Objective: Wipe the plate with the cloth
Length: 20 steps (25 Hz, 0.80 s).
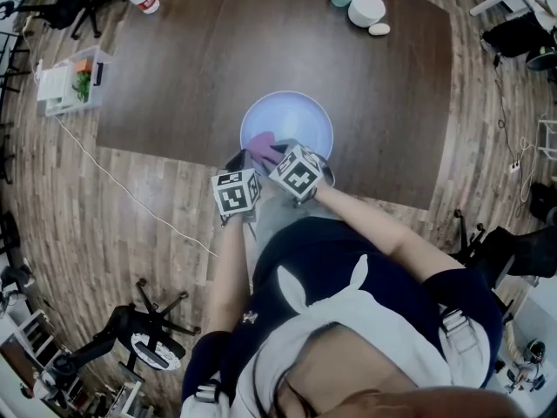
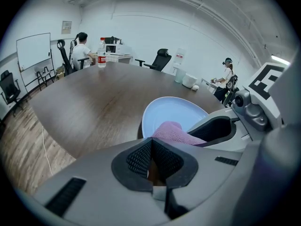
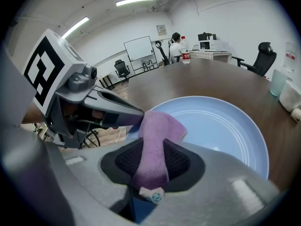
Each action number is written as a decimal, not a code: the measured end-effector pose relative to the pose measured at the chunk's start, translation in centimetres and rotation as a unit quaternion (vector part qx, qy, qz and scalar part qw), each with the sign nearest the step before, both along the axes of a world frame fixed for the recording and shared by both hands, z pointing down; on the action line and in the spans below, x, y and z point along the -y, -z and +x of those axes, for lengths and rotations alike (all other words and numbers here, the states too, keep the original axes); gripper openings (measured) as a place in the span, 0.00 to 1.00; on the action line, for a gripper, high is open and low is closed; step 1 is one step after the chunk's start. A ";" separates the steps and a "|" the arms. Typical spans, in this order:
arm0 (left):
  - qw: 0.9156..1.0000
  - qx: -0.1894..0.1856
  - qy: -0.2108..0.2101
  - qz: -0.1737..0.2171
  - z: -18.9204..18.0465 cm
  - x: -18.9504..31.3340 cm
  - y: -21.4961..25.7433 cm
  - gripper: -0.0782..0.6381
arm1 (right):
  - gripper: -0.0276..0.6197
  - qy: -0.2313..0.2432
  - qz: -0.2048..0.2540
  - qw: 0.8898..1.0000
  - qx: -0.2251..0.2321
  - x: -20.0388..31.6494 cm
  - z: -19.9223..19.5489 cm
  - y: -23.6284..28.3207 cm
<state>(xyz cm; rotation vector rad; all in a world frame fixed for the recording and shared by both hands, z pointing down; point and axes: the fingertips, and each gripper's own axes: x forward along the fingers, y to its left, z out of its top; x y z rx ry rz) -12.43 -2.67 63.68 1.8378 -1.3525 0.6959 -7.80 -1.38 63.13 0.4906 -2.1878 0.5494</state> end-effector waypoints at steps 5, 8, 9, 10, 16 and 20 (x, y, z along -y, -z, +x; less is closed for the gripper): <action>1.000 0.002 0.001 0.000 0.2 0.0 0.0 0.12 | 0.24 0.004 0.003 1.000 -0.006 0.0 0.8 -0.1; 1.000 0.003 0.001 0.001 0.1 0.0 -0.1 0.12 | 0.24 0.001 0.003 1.000 -0.004 0.1 1.0 -0.3; 1.000 0.003 0.001 0.001 0.1 0.0 -0.2 0.12 | 0.24 -0.001 0.001 1.000 -0.004 0.1 1.1 -0.3; 1.000 0.004 0.000 0.001 0.0 0.0 -0.1 0.12 | 0.24 -0.004 -0.003 1.000 -0.004 0.1 1.2 -0.3; 1.000 0.007 0.000 -0.001 -0.1 -0.1 -0.1 0.12 | 0.24 -0.013 -0.009 1.000 -0.007 0.2 2.1 -0.2; 1.000 0.010 -0.002 -0.003 0.0 -0.1 -0.1 0.12 | 0.24 -0.035 -0.019 0.999 0.001 0.4 2.8 -0.4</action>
